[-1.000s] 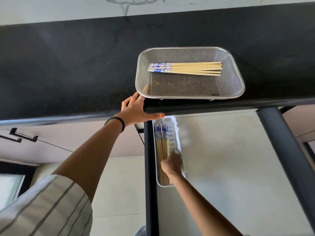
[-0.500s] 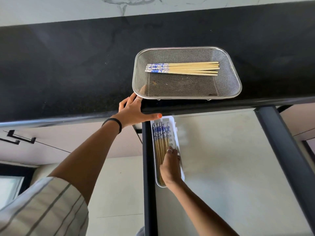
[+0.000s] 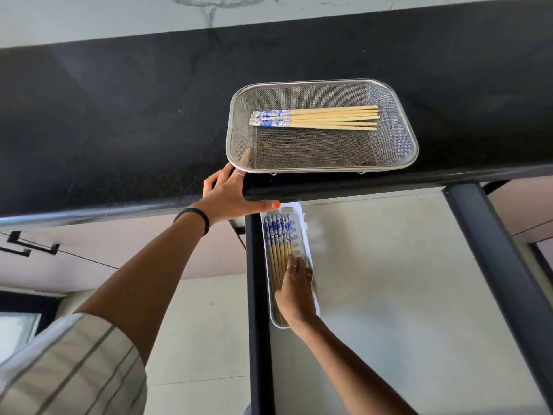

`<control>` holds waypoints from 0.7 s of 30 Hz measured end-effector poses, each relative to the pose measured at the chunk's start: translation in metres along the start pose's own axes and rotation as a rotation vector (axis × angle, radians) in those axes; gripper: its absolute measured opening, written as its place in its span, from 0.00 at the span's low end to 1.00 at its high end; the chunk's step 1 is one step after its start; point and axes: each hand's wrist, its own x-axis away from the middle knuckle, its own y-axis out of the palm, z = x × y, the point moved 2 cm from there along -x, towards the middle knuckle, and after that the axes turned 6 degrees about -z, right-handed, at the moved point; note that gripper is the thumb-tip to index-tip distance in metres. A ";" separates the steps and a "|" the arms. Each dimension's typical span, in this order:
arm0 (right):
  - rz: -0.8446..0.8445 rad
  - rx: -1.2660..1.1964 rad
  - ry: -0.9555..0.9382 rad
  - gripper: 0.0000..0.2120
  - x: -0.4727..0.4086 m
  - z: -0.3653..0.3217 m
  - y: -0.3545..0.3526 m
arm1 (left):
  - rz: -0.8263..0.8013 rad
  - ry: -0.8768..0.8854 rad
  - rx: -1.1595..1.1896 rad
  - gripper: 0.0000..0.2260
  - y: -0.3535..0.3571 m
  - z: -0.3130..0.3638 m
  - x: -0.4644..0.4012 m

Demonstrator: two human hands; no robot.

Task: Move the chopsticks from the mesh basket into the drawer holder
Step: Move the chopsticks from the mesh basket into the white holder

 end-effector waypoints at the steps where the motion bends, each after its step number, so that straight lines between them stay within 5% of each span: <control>1: -0.009 -0.016 0.003 0.33 -0.003 -0.003 -0.001 | 0.005 0.004 0.001 0.50 0.000 0.000 0.000; 21: -0.163 -0.022 -0.042 0.31 -0.005 0.010 -0.001 | 0.007 0.012 -0.042 0.50 0.004 -0.006 -0.004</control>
